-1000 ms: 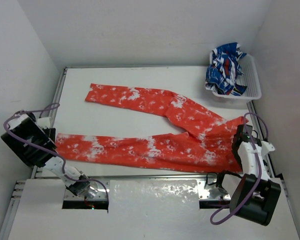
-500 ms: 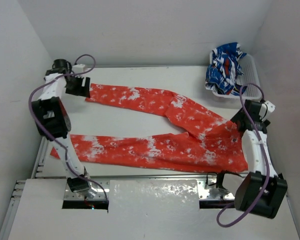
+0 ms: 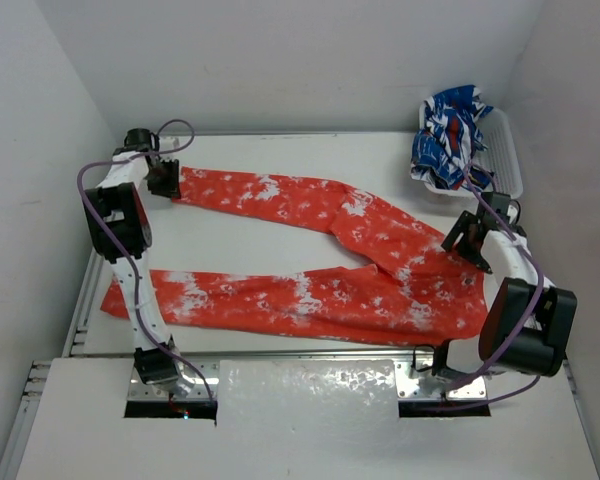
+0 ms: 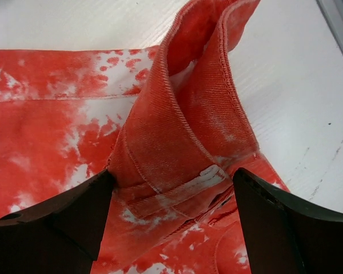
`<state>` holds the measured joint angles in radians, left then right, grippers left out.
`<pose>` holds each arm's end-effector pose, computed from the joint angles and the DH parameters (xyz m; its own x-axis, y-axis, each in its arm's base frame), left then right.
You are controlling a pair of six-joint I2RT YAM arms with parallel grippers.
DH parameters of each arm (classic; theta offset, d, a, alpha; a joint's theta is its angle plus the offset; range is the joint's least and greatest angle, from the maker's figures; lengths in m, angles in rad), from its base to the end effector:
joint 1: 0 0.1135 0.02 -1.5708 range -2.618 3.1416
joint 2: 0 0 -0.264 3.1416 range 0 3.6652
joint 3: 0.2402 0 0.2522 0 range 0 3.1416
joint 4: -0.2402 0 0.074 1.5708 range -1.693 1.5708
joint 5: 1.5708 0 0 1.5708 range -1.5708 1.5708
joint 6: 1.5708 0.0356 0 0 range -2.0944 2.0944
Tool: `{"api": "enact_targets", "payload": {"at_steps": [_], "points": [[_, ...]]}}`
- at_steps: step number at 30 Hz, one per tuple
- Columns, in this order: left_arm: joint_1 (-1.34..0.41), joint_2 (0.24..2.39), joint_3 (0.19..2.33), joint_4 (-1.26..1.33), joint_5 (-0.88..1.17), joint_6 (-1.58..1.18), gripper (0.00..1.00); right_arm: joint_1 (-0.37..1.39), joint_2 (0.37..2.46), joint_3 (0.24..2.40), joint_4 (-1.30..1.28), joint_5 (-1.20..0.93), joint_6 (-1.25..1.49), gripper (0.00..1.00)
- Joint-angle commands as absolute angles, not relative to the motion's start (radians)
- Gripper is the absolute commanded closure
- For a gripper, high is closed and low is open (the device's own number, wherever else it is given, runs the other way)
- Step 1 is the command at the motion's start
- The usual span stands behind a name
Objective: Fold and stack the trousers
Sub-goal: Flatten the trousers out
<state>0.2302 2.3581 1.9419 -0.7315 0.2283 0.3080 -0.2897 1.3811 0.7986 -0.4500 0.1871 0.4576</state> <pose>0.4886 0.1062 0.1566 -0.8859 0.0957 -0.4538 0.1436 0.9870 -0.0722 0.2508 -0.0817 0.1945 -0.5738 0.6240 -0.5305 0.6973 0.7119 0.0832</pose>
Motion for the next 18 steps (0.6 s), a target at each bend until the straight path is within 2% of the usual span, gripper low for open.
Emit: {"api": "enact_targets", "payload": {"at_steps": [1, 2, 3, 5, 6, 8, 9, 12, 17, 18], "points": [[0.224, 2.359, 1.859, -0.71, 0.304, 0.285, 0.81, -0.293, 1.413, 0.813, -0.471, 0.185, 0.466, 0.2], [0.227, 2.355, 1.85, -0.707, 0.313, 0.287, 0.95, -0.295, 1.428, 0.813, -0.475, 0.19, 0.471, 0.21], [0.23, 2.352, 1.842, -0.706, 0.325, 0.291, 1.0, -0.295, 1.434, 0.811, -0.474, 0.189, 0.471, 0.22], [0.239, 2.332, 1.819, -0.706, 0.327, 0.299, 1.0, -0.296, 1.446, 0.81, -0.465, 0.178, 0.476, 0.29], [0.265, 2.321, 1.812, -0.7, 0.304, 0.301, 1.0, -0.296, 1.454, 0.81, -0.463, 0.173, 0.477, 0.44], [0.302, 2.287, 1.79, -0.689, 0.282, 0.307, 1.0, -0.296, 1.457, 0.813, -0.451, 0.161, 0.466, 0.63], [0.352, 2.275, 1.786, -0.684, 0.272, 0.311, 1.0, -0.296, 1.454, 0.811, -0.446, 0.158, 0.456, 0.81], [0.467, 2.226, 1.764, -0.69, 0.293, 0.337, 1.0, -0.296, 1.442, 0.798, -0.408, 0.103, 0.402, 0.97], [0.506, 2.125, 1.712, -0.704, 0.281, 0.344, 1.0, -0.29, 1.371, 0.732, -0.195, -0.202, 0.296, 1.0], [0.508, 2.105, 1.694, -0.697, 0.267, 0.331, 1.0, -0.288, 1.349, 0.721, -0.149, -0.21, 0.295, 1.0]]}}
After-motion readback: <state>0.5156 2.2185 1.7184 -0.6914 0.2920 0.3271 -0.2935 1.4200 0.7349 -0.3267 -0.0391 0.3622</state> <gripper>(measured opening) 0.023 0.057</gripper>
